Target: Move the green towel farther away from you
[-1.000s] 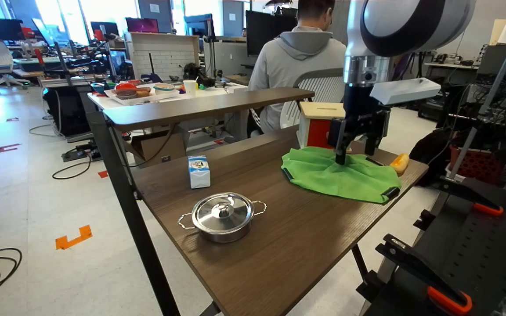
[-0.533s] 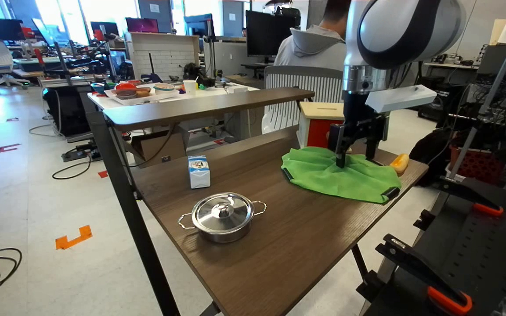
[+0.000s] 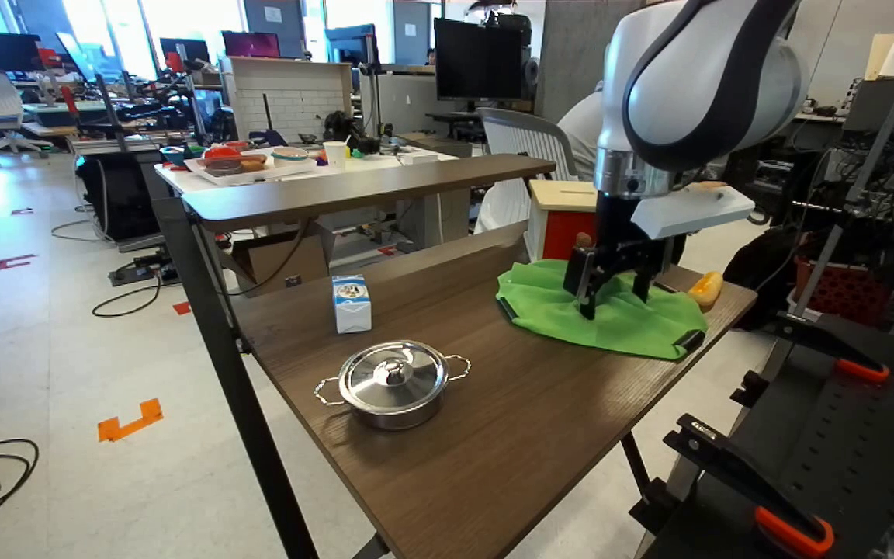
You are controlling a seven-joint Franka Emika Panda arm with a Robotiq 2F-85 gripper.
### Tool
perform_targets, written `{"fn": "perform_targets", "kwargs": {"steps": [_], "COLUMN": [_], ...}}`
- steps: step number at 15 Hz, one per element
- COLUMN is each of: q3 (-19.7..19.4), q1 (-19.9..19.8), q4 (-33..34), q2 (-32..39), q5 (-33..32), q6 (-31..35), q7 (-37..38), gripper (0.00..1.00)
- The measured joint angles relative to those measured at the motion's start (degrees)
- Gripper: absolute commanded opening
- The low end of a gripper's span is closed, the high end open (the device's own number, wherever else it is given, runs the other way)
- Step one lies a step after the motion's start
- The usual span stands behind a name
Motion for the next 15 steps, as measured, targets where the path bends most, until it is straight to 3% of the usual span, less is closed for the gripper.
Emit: {"fn": "perform_targets", "kwargs": {"steps": [7, 15], "q3": [0.71, 0.39], "q1": [2.65, 9.00], "q4": [1.67, 10.33], "q2": [1.75, 7.23], "q5": [0.03, 0.02], "q6": [2.90, 2.86], "q7": [0.92, 5.51], "gripper": [1.00, 1.00]}}
